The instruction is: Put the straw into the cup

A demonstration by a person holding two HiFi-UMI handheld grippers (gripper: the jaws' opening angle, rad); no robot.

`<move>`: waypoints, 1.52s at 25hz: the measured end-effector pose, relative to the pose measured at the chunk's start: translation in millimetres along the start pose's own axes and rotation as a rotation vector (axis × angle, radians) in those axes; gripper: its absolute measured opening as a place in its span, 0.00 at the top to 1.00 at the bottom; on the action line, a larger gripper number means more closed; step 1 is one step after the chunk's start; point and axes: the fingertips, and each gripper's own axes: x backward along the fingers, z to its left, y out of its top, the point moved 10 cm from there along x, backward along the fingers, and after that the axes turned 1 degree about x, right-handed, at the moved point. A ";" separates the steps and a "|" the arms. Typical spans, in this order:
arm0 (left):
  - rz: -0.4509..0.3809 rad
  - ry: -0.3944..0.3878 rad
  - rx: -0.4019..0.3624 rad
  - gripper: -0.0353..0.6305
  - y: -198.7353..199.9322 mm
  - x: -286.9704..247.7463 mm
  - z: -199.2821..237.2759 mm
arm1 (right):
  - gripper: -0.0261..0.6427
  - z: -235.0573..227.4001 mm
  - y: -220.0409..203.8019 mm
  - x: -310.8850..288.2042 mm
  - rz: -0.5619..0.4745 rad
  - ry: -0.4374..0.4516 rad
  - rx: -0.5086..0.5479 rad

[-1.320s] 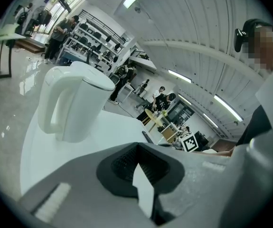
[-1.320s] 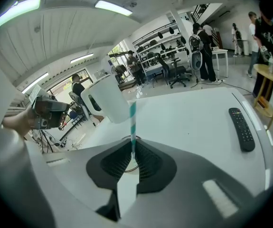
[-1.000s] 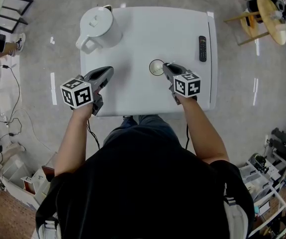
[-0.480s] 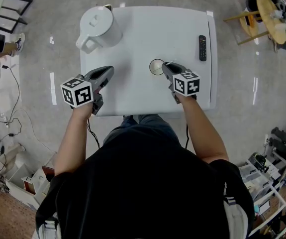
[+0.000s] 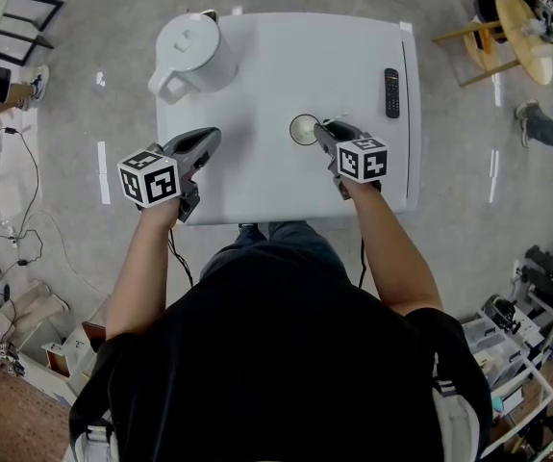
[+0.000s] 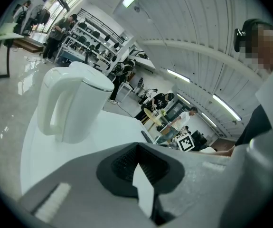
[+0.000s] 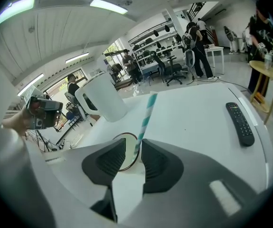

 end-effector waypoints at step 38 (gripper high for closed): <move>0.001 -0.024 -0.074 0.94 -4.8 34.6 -32.0 | 0.75 21.5 -33.5 55.0 -0.033 -0.027 -0.065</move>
